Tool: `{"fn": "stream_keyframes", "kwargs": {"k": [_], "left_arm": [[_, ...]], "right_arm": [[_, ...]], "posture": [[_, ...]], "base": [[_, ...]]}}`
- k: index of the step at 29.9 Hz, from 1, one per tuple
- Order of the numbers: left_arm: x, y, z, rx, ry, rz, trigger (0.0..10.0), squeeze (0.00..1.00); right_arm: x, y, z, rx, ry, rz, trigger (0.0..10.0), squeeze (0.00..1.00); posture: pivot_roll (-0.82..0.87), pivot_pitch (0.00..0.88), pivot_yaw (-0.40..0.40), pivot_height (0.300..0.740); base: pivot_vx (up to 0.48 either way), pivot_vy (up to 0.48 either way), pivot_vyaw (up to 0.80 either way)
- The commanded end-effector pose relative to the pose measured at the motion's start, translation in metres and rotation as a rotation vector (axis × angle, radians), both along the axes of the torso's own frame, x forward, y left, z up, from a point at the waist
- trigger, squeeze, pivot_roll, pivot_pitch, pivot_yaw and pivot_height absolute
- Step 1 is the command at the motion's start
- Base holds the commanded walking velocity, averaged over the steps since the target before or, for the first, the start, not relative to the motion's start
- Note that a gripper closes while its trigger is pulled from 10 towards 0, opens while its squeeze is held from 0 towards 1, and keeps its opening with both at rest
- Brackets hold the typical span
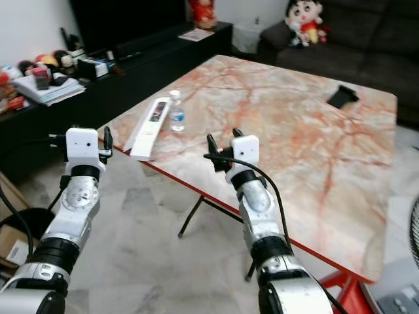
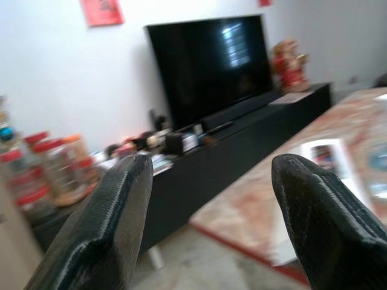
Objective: Picking trash to rubbish bin
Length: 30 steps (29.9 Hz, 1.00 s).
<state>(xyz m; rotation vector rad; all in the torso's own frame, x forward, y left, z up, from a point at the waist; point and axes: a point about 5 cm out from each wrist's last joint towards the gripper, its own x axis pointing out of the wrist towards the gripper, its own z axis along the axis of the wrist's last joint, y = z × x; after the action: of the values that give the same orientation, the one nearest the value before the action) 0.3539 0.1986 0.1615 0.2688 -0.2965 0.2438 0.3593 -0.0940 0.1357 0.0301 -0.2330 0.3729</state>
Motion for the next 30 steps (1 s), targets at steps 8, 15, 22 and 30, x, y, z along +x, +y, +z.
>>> {"fn": "stream_keyframes", "kwargs": {"k": [8, 15, 22, 30], "left_arm": [[0.002, -0.002, 0.004, -0.008, -0.012, -0.002, 10.0, 0.00], [0.001, -0.002, 0.004, -0.011, -0.011, -0.003, 10.0, 0.00], [0.001, -0.001, 0.004, -0.012, -0.013, -0.002, 10.0, 0.00], [-0.014, -0.015, -0.041, 0.063, 0.154, -0.166, 10.0, 0.00]], "right_arm": [[0.000, 0.001, 0.001, -0.029, -0.007, 0.022, 10.0, 0.00], [0.000, 0.001, 0.000, -0.018, 0.007, 0.022, 10.0, 0.00], [0.000, 0.001, -0.001, -0.014, 0.012, 0.022, 10.0, 0.00], [-0.001, -0.008, -0.015, 0.006, 0.084, -0.032, 10.0, 0.00]], "posture": [[-0.03, 0.000, -0.015, 0.740], [-0.03, 0.000, -0.016, 0.740], [-0.03, 0.000, -0.015, 0.740], [-0.03, 0.000, -0.010, 0.740]], "base": [[0.250, 0.000, 0.10], [0.249, 0.000, 0.00], [0.244, 0.000, 0.00], [0.030, 0.000, 0.00]]}}
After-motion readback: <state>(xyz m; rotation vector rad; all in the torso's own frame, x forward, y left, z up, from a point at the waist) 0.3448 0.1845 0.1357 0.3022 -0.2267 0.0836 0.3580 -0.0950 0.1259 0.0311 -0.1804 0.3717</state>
